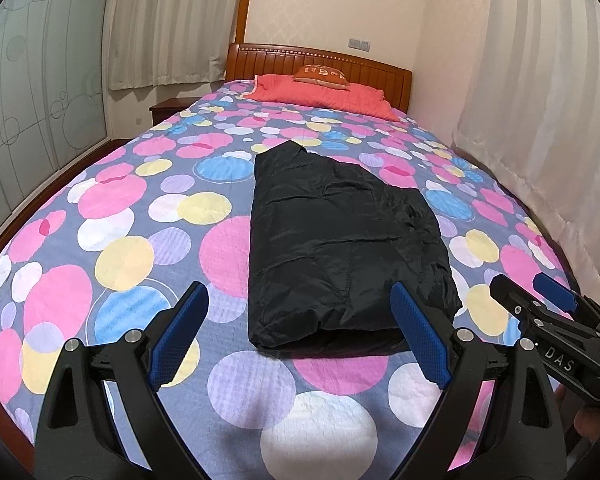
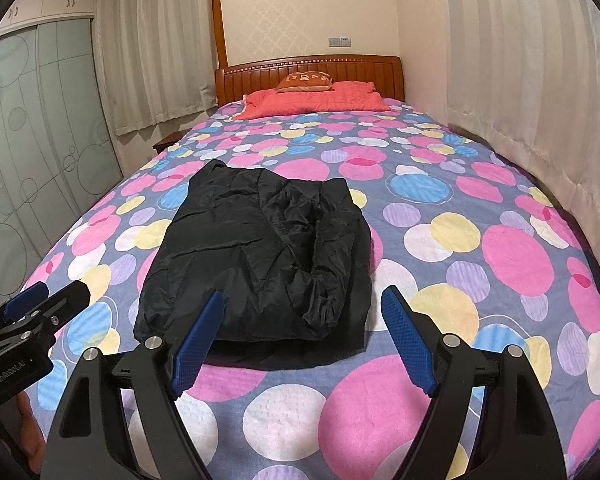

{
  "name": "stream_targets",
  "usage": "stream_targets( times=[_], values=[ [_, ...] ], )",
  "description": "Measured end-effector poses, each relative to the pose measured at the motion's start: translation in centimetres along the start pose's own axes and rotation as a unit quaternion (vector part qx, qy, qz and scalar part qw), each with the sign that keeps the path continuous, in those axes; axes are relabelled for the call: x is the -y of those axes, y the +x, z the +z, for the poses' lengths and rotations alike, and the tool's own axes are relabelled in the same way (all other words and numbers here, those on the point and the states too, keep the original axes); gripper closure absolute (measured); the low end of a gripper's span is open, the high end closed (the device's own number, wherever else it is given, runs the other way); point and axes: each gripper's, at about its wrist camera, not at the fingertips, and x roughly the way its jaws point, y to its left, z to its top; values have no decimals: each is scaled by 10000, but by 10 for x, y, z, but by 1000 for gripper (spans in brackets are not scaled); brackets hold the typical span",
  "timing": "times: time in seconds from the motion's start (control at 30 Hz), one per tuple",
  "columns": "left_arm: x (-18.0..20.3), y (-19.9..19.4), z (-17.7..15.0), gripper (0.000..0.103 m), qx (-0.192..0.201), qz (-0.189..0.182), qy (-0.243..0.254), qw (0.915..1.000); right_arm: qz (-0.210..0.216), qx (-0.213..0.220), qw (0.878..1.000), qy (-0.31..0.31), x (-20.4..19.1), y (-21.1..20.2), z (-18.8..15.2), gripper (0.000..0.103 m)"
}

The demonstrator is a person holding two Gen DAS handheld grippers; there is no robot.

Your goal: Fold large clothes

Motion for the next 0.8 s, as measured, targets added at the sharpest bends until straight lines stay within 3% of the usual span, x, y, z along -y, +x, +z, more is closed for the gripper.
stream_targets(
  times=[0.8],
  values=[
    [-1, -1, 1, 11, 0, -11, 19, 10000, -3, 18, 10000, -5, -4, -1, 0, 23]
  ],
)
